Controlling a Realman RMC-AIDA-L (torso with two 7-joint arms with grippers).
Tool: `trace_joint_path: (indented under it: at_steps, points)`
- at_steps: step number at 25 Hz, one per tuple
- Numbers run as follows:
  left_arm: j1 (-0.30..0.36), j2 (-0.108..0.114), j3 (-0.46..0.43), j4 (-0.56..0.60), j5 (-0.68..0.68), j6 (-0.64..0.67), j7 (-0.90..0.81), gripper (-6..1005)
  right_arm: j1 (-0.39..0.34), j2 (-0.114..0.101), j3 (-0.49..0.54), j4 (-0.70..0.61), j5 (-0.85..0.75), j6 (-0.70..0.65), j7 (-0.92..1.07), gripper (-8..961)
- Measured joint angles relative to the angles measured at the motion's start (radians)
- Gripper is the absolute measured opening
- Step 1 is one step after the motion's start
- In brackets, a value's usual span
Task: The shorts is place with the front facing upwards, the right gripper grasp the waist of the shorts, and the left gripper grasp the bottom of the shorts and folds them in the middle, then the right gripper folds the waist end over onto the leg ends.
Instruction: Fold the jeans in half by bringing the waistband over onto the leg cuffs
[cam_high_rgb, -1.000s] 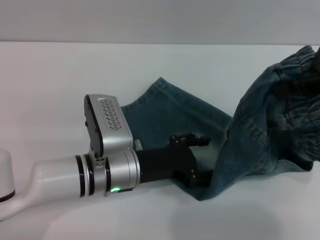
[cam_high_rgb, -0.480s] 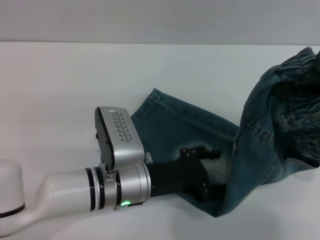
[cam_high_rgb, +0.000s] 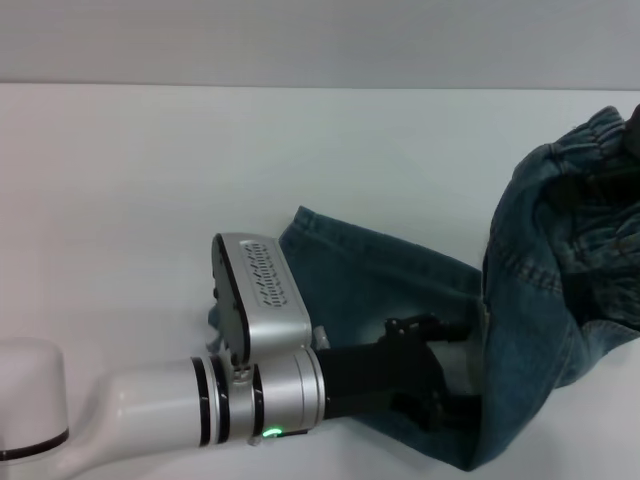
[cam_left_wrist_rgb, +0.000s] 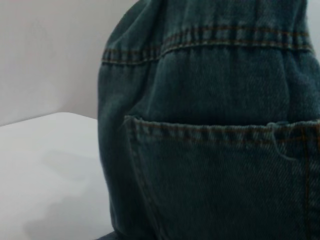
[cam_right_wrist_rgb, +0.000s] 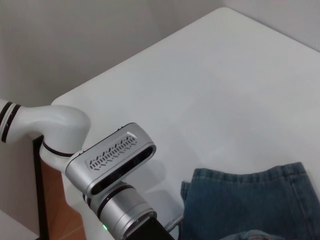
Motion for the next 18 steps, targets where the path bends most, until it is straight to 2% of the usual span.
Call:
trace_joint_path:
  at_steps: [3,7,14,18]
  points:
    - [0.002,0.000,0.003,0.008,-0.005,-0.013,0.002,844,0.000,0.000,-0.001,0.009,-0.002,0.000,-0.007,75]
    - [0.004,0.003,-0.049,-0.007,-0.015,-0.035,0.033,844,0.001,-0.001,-0.013,0.027,-0.006,-0.001,-0.015,75]
    - [-0.003,0.015,-0.278,-0.121,-0.011,-0.037,0.101,844,0.007,-0.001,-0.055,0.067,-0.006,0.004,-0.027,74]
    - [0.003,0.019,-0.416,-0.149,-0.008,-0.037,0.155,844,0.017,0.003,-0.081,0.100,-0.006,0.017,-0.037,74]
